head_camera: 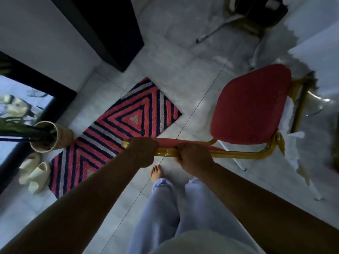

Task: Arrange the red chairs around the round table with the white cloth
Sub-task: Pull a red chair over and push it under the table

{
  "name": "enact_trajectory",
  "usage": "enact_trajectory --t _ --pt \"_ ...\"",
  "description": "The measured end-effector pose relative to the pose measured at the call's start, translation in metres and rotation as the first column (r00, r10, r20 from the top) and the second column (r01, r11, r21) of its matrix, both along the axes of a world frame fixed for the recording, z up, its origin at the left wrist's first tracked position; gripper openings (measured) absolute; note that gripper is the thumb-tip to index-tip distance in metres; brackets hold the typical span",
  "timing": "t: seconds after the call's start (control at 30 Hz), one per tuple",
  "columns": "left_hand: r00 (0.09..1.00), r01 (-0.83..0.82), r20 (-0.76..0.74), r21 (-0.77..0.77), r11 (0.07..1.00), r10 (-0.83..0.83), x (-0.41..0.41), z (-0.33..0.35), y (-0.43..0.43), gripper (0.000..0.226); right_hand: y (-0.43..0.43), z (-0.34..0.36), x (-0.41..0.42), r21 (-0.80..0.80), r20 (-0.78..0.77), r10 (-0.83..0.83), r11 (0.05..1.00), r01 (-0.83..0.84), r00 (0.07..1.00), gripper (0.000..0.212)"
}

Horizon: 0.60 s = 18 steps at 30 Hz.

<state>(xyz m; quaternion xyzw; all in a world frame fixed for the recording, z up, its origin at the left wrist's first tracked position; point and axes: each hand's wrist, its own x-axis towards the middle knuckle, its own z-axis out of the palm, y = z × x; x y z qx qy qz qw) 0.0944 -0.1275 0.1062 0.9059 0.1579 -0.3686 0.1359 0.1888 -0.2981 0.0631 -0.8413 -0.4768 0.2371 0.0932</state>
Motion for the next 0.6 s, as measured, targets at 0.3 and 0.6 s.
enact_trajectory --t 0.3,0.6 --pt "0.923 0.296 0.207 0.156 0.942 -0.324 0.055 0.131 -0.126 0.029 -0.126 0.109 0.023 0.15 0.194 -0.089 0.987 0.06 0.977 0.025" --pt "0.969 0.134 0.227 -0.159 0.978 -0.096 0.029 0.116 -0.081 0.062 -0.26 0.167 0.034 0.214 0.035 -0.431 0.884 0.415 0.901 0.03"
